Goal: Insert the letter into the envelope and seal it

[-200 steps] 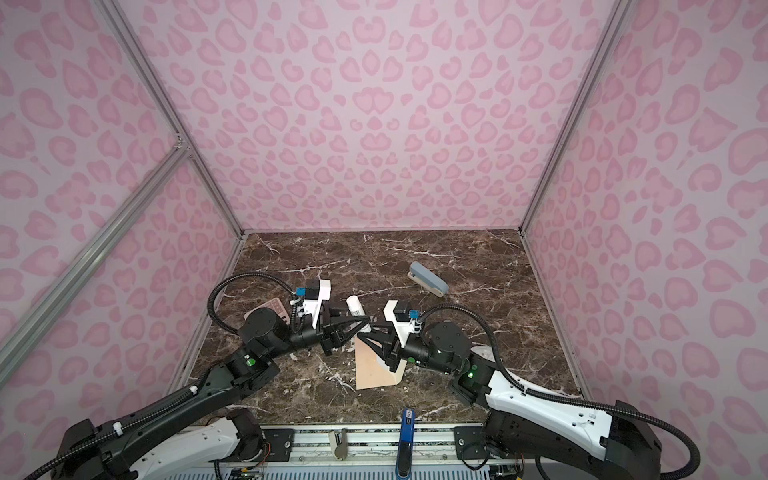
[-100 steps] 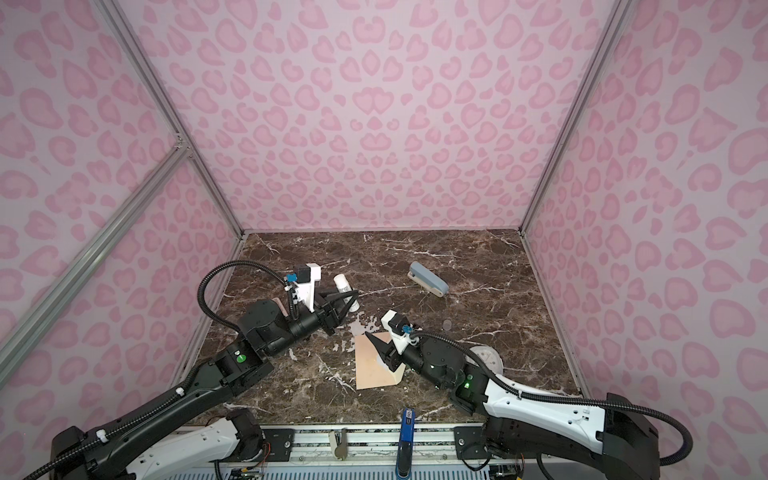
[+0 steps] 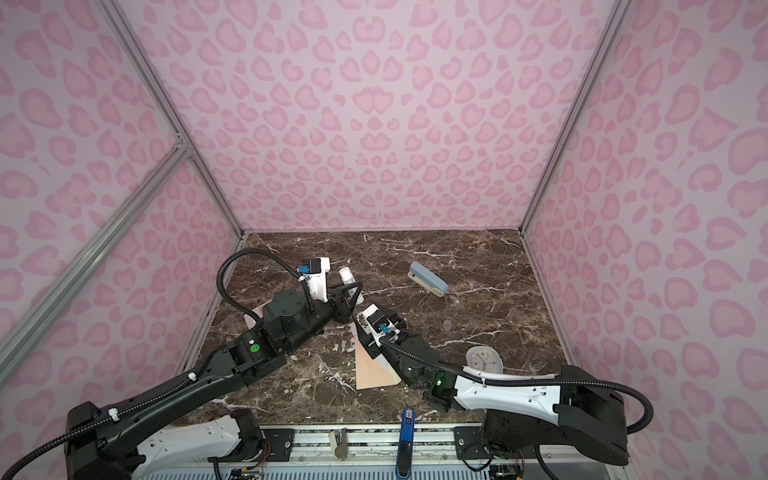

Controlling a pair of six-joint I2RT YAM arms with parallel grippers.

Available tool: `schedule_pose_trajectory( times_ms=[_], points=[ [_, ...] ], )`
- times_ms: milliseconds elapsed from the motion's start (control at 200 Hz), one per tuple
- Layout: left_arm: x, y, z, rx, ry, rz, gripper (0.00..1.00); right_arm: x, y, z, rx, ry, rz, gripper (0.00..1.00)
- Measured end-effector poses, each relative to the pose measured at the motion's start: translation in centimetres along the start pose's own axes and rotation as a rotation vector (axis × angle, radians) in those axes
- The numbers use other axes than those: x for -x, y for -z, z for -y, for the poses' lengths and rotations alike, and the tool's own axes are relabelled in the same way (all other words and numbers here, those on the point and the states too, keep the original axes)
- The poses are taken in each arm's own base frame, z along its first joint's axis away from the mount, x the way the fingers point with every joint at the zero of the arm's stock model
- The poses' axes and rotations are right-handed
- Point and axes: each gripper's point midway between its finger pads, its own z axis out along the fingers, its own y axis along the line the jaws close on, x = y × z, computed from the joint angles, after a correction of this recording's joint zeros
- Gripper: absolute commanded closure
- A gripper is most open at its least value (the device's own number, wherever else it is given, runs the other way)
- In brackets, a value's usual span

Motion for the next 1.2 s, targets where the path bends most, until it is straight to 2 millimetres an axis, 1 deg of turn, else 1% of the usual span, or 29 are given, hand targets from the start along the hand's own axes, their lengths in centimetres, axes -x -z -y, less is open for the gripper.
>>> schedule_pose_trajectory(
  times_ms=[210,390,530,800,935,1200],
  points=[
    [-0.3,-0.2,-0.3,0.031,0.01,-0.005,0.96,-0.1,-0.8,0.2,-0.045,0.011,0.004,0.4],
    [-0.4,-0.3,-0.2,0.031,0.015,-0.009,0.96,0.2,-1.5,0.2,-0.068,0.01,0.01,0.47],
    [-0.5,-0.4,-0.1,0.03,0.016,-0.013,0.96,0.5,-2.0,0.1,-0.08,0.01,0.016,0.54],
    [-0.7,-0.4,-0.1,0.029,0.022,-0.017,0.96,0.5,-2.6,0.1,-0.096,0.01,0.011,0.62],
    [-0.7,-0.4,-0.1,0.029,0.021,-0.017,0.96,0.4,-2.7,0.2,-0.107,0.01,0.007,0.68],
    [-0.9,-0.6,0.1,0.021,0.02,-0.028,0.96,0.4,-2.6,0.5,-0.126,-0.002,0.001,0.73]
  ],
)
